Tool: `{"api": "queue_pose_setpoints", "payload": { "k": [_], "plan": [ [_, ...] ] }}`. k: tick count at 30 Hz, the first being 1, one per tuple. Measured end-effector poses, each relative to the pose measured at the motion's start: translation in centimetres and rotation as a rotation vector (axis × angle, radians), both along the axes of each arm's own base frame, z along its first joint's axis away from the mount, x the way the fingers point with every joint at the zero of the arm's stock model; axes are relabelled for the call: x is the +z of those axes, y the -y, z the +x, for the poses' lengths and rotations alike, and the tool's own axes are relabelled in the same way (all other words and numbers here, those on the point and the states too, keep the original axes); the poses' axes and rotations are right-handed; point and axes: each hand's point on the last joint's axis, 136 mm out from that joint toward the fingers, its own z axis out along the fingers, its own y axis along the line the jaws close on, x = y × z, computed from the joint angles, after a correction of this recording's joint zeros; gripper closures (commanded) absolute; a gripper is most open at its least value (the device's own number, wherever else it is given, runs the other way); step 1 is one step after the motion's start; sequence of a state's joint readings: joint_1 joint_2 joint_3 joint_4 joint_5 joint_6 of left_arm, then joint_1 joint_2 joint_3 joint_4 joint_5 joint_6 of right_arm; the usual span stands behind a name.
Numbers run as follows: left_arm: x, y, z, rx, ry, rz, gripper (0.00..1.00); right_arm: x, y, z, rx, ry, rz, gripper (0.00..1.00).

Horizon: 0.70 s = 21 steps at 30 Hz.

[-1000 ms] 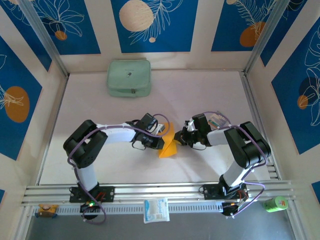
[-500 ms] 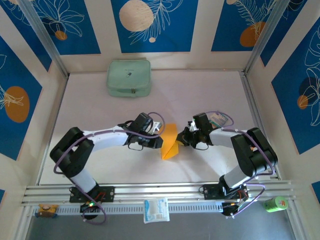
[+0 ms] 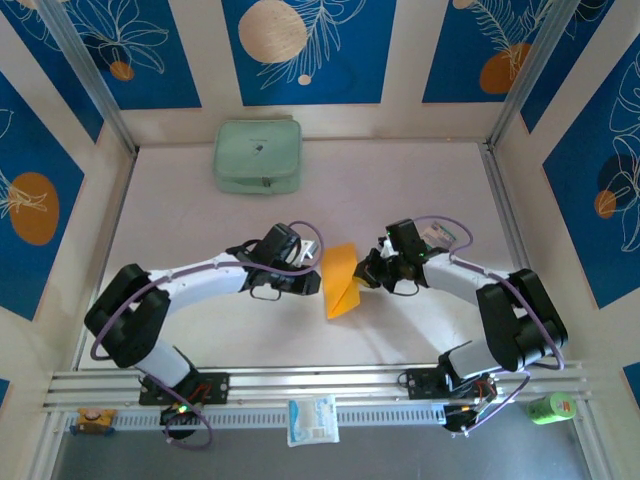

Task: Fold a paper plane with a square sheet of paper (pick it up from the middle)
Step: Turn over the paper at the center of the table.

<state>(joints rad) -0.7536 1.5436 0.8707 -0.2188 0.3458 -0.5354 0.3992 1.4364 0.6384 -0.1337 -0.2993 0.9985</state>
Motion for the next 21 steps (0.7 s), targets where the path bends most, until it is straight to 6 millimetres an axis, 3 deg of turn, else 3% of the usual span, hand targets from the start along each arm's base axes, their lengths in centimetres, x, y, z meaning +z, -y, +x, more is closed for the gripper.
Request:
{"api": "queue_pose_setpoints", "payload": {
  "k": [21],
  "plan": [
    [0.6, -1.0, 0.3, 0.008, 0.038, 0.04, 0.75, 2.8, 1.3, -0.2, -0.039, 0.071, -0.001, 0.94]
  ]
}}
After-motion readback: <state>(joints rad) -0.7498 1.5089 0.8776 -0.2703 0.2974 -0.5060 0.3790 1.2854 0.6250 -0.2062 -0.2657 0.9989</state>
